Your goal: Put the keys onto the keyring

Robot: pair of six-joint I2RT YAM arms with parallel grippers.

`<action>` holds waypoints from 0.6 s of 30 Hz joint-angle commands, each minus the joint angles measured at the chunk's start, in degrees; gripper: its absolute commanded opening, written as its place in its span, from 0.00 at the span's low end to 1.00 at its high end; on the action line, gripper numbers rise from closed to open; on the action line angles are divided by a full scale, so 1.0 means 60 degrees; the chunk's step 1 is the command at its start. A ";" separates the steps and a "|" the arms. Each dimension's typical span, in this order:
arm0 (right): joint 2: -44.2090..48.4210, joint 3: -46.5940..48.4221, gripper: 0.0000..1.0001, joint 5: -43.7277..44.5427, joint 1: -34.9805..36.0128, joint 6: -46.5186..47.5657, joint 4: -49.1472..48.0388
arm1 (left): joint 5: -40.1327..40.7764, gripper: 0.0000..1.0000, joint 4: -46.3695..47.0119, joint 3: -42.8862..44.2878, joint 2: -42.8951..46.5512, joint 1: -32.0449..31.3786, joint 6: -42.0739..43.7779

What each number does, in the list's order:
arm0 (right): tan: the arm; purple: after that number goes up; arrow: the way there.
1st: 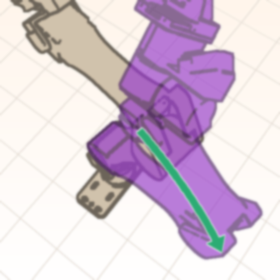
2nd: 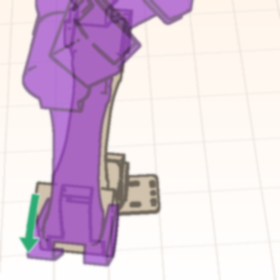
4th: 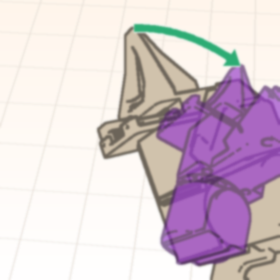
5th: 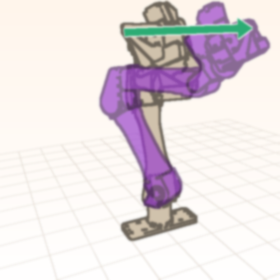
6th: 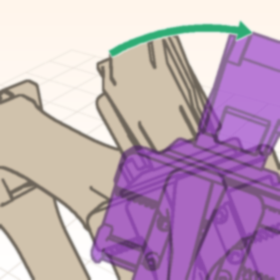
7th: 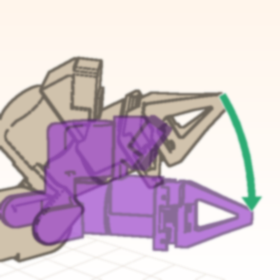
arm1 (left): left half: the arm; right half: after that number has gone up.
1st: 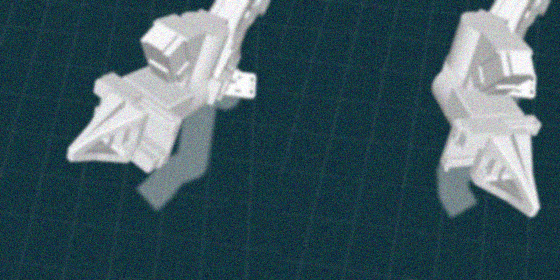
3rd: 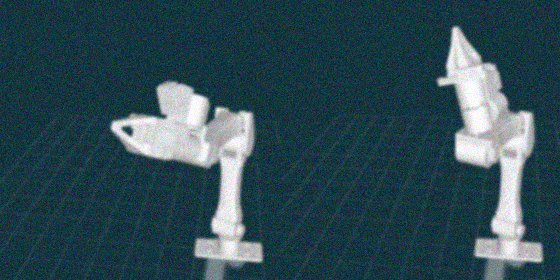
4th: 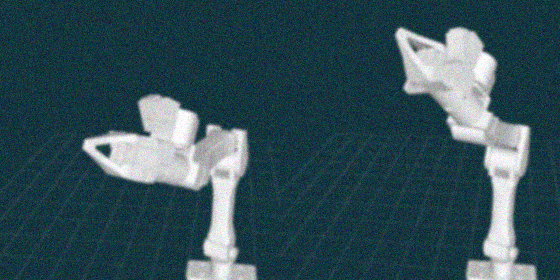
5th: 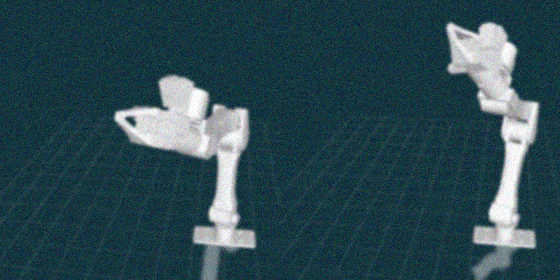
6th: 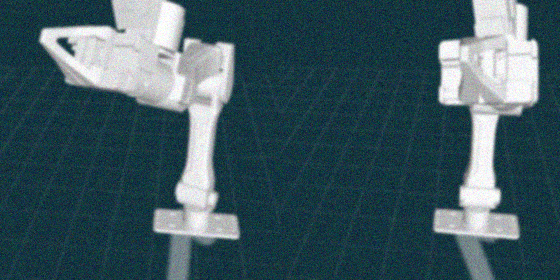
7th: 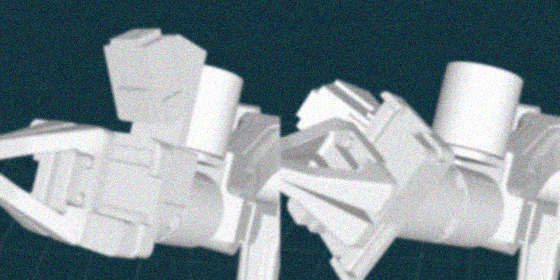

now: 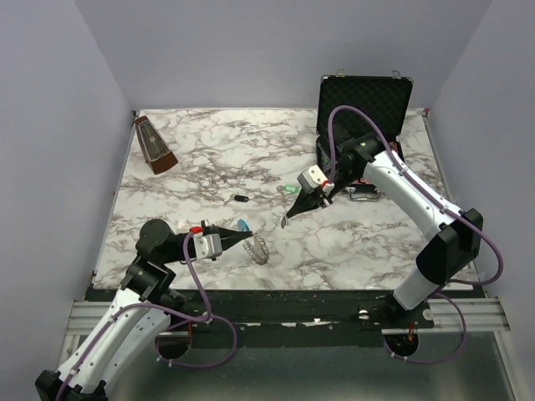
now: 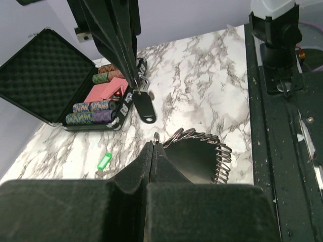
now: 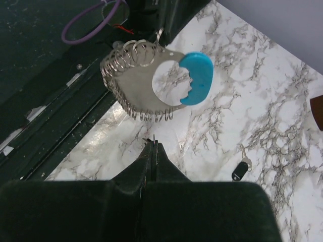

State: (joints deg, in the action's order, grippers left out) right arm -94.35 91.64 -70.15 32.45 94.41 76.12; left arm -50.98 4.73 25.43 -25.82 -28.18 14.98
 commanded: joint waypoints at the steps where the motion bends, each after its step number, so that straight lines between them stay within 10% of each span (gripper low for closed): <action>1: 0.0255 -0.0126 0.01 -0.0115 0.0348 0.0202 0.0893 | 0.0089 0.00 0.0090 -0.0137 0.0056 -0.0151 0.0872; 18: 0.0066 0.0121 0.01 -0.0071 0.1052 -0.1171 0.0878 | 0.0601 0.00 0.0002 -0.0108 -0.0398 -0.0385 0.0551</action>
State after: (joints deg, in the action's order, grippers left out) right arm -93.95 89.58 -69.89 37.95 92.73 76.40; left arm -49.80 3.75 24.40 -27.70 -29.95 18.83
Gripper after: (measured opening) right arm 0.009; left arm 0.007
